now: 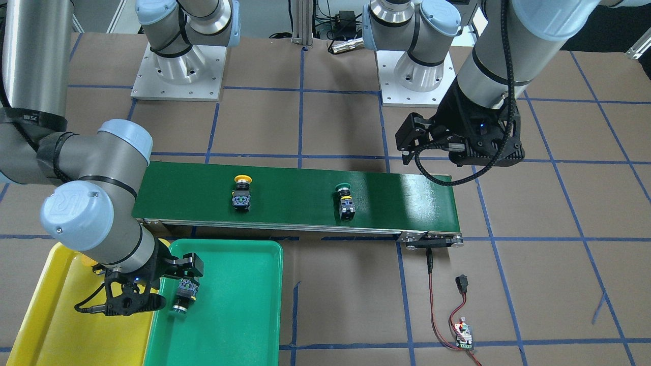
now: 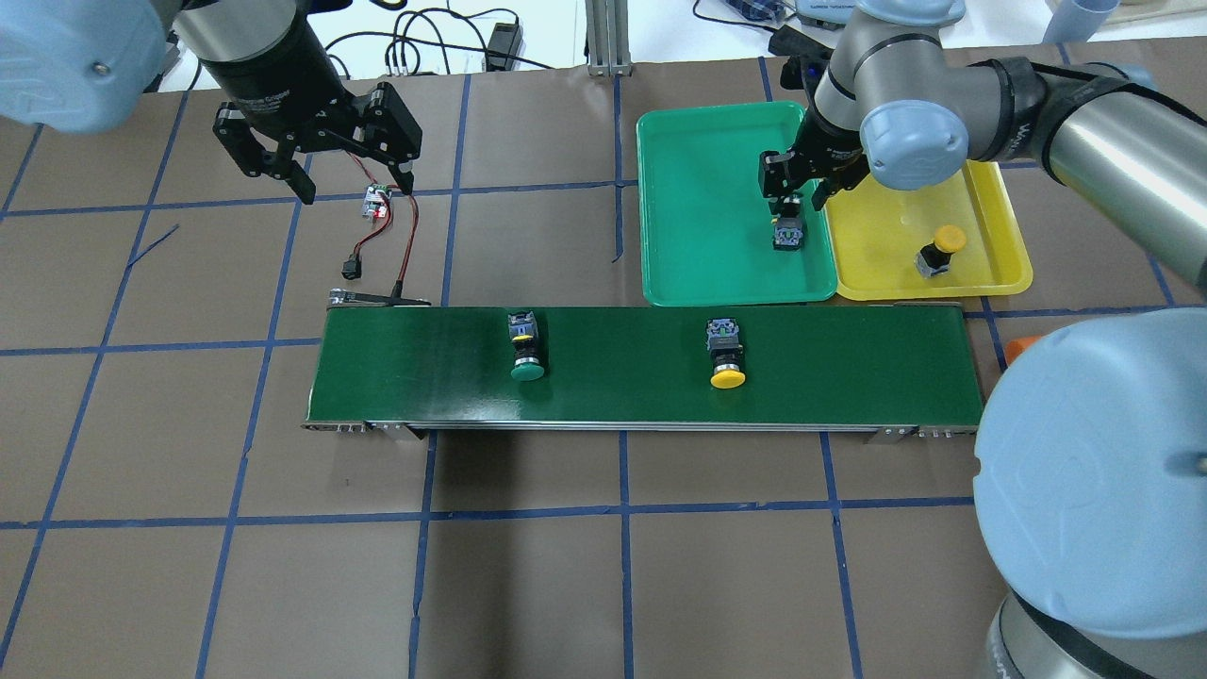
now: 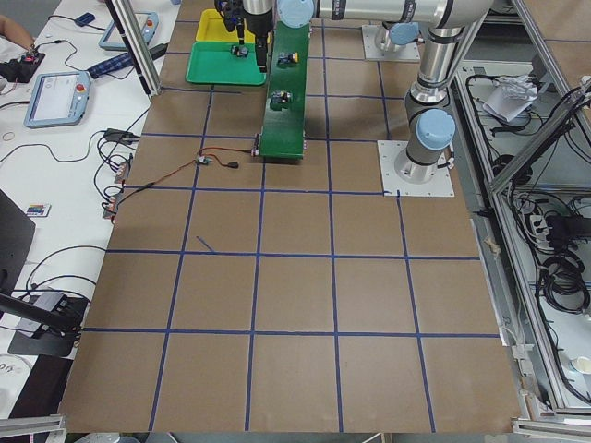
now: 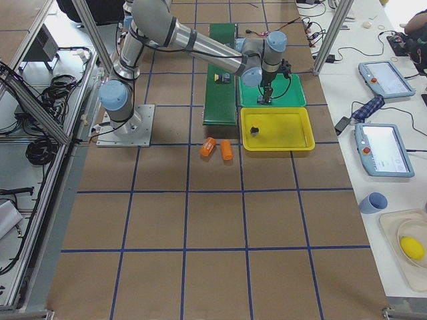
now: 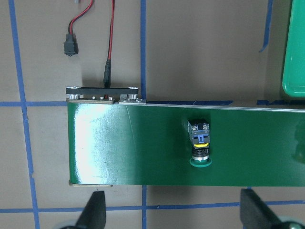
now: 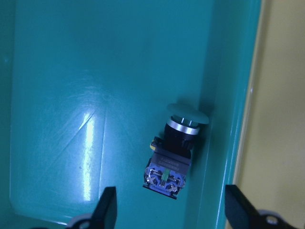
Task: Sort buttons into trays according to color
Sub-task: 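Lift the green button into the green tray and open the right gripper, then move the right gripper back to the belt and grasp the yellow-capped button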
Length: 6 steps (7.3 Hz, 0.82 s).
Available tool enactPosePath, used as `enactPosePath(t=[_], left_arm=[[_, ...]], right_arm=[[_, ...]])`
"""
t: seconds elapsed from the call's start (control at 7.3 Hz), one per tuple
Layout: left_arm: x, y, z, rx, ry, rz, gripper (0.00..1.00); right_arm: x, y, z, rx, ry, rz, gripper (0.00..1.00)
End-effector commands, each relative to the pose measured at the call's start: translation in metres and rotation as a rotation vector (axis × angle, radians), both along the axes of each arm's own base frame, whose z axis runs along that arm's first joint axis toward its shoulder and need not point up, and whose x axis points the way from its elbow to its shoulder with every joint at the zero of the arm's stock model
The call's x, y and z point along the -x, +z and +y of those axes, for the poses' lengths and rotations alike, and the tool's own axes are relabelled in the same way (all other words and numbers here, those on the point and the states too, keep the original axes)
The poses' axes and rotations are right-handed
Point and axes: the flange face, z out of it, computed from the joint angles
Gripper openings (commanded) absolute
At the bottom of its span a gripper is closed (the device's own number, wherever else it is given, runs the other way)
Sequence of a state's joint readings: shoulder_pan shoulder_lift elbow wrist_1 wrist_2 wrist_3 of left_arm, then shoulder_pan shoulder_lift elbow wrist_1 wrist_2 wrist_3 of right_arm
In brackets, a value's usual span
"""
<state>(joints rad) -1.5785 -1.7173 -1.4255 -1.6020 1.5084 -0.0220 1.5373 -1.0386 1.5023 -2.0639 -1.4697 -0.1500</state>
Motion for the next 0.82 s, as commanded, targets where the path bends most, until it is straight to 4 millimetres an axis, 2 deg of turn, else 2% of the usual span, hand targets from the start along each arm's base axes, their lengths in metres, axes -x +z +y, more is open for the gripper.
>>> enactPosePath(t=[0.0,0.27,0.41,0.55,0.68], left_arm=[[0.0,-0.004,-0.002,-0.005,0.003,0.0,1.0],[0.0,0.008,0.002,0.031,0.004,0.001,1.0],[0.0,0.009,0.002,0.037,0.006,0.001,1.0],[0.0,0.007,0.001,0.034,0.006,0.001,1.0],[0.0,0.004,0.001,0.029,0.007,0.002,1.0]], right_arm=[[0.001,0.023,0.025,-0.027,0.009,0.007,1.0],[0.008,0.037,0.09,-0.096,0.017,0.068,1.0],[0.01,0.035,0.125,-0.104,0.06,0.068,1.0],[0.008,0.04,0.149,-0.105,0.065,0.066,1.0],[0.005,0.038,0.157,-0.112,0.053,0.06,1.0]])
